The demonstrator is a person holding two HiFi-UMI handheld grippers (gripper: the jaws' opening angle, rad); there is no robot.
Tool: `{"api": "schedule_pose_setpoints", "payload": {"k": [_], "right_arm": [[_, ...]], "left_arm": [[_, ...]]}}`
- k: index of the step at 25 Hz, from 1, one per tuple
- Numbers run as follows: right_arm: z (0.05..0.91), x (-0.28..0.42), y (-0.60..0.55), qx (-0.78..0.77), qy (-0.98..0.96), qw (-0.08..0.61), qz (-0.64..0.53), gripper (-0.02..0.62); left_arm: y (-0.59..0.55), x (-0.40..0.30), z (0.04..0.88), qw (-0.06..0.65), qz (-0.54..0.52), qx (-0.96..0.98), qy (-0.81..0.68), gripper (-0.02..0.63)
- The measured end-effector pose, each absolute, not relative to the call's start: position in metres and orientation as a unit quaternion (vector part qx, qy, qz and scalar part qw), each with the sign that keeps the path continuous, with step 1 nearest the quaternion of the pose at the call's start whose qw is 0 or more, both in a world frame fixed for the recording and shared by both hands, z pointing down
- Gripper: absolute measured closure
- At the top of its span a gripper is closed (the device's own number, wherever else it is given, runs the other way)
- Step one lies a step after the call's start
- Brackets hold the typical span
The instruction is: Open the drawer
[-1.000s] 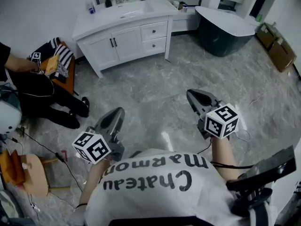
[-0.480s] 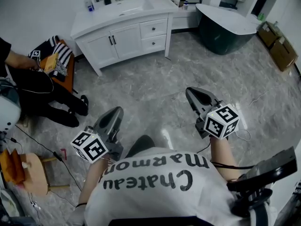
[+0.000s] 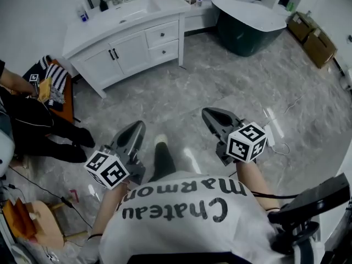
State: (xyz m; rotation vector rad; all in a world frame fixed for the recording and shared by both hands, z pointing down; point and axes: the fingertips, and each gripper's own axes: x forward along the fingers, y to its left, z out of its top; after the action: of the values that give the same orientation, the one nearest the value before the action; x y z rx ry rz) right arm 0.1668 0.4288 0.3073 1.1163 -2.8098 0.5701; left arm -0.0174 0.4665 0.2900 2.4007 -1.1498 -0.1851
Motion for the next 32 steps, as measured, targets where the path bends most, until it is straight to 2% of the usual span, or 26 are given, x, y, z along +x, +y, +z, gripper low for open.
{"api": "schedule_pose_setpoints", "payload": {"k": [10,23,27,32], "right_arm": [[0.321,0.158,0.325,0.392,-0.883,0.035,0.256,0.583],[0.311,0.121,0.173,0.422,-0.867,0.046,0.260,0.583],[0.310,0.112,0.135,0.433,-0.862,0.038,0.262,0.583],[0.316,0.094,0.105,0.431,-0.863,0.049,0.258,0.583]], "left_arm": [[0.354,-0.032,0.310,0.249,-0.006,0.887,-0.389,0.601],[0.185,-0.074,0.293,0.253,0.001,0.899,-0.356,0.601],[0.148,-0.080,0.294,0.237,0.026,0.908,-0.345,0.601],[0.117,-0.094,0.304,0.250,0.032,0.904,-0.346,0.601]]}}
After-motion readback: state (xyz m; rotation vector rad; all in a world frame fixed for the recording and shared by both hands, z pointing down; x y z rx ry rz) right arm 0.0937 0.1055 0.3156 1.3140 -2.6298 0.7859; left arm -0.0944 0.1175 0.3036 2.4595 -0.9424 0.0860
